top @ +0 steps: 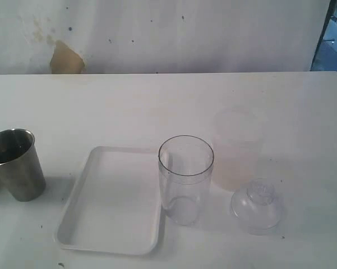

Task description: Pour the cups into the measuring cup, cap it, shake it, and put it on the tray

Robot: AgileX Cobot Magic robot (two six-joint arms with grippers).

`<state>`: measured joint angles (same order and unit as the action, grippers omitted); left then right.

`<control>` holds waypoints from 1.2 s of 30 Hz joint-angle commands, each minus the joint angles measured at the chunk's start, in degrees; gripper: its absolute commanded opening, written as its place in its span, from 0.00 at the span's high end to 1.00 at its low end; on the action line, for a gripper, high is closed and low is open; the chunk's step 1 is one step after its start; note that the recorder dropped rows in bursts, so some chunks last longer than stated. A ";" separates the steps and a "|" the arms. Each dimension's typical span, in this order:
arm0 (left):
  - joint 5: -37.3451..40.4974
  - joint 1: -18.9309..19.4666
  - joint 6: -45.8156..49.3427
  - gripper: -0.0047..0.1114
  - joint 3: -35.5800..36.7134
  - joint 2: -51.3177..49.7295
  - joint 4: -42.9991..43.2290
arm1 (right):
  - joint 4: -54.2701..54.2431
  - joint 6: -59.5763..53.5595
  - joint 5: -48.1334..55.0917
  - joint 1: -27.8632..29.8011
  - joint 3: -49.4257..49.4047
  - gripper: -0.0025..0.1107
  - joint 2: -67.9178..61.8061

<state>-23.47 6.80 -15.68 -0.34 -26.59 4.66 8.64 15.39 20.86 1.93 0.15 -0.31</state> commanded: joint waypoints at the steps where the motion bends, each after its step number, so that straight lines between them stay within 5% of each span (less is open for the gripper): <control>1: -4.17 -0.17 3.68 0.06 0.34 -8.23 0.17 | -0.01 0.17 -0.73 -0.20 -0.15 0.98 0.31; 10: -14.28 -0.17 12.57 0.06 0.34 -23.46 -8.56 | -0.01 0.17 -0.73 -0.20 -0.15 0.98 0.31; 25: -26.60 -0.17 16.00 0.06 0.34 -44.77 -9.16 | -0.01 0.17 -0.73 -0.20 -0.15 0.98 0.31; 36: -27.99 -0.17 16.15 0.06 -3.18 -57.02 -8.13 | -0.01 0.17 -0.73 -0.20 -0.15 0.98 0.31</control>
<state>-49.86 6.80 0.43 -2.33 -81.27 -3.78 8.64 15.39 20.86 1.93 0.15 -0.31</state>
